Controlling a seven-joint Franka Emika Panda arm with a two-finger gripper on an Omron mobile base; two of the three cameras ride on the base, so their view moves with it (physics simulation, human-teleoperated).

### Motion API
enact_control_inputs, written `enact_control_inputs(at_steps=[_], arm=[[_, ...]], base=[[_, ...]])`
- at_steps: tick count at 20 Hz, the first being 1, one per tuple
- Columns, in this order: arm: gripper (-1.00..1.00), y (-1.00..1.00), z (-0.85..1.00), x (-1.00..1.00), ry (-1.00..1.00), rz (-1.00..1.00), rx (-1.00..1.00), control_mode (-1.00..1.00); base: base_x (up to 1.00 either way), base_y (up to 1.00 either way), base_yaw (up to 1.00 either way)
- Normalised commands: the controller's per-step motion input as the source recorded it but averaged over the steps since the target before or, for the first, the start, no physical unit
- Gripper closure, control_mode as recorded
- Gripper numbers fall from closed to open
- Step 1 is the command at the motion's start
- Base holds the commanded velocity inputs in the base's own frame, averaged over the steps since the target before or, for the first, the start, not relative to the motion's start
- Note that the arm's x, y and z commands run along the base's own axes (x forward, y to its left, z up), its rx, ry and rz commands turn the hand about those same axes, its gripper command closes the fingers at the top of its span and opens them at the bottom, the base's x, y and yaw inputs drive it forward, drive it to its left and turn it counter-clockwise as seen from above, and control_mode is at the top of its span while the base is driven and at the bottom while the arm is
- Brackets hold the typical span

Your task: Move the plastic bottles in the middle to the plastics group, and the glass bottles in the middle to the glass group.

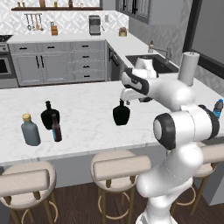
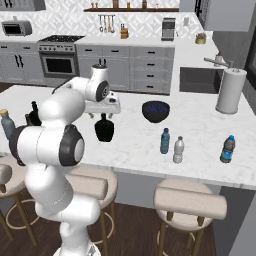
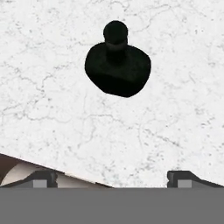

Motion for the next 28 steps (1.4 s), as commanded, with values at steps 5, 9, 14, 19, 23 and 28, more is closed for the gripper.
enact_control_inputs(at_steps=[5, 9, 14, 19, 23, 28], arm=[[-1.00, 0.29, -0.01, 0.54, 0.00, 0.00, 0.00, -1.00], [-1.00, 0.11, -0.15, 0.46, -0.01, 0.00, -0.05, -1.00], [-1.00, 0.00, -0.12, 0.50, -0.01, 0.00, -0.02, -1.00], [-1.00, 0.00, -0.18, 0.33, 0.00, 0.00, 0.00, -1.00], [-1.00, 0.03, -0.31, 0.32, 0.00, 0.00, 0.00, -1.00], [-1.00, 0.06, -0.25, 0.23, 0.00, 0.00, 0.00, -1.00]], base=[[0.00, 0.00, 0.00], [0.00, 0.00, 0.00], [0.00, 0.00, 0.00], [0.00, 0.00, 0.00], [0.00, 0.00, 0.00], [0.00, 0.00, 0.00]])
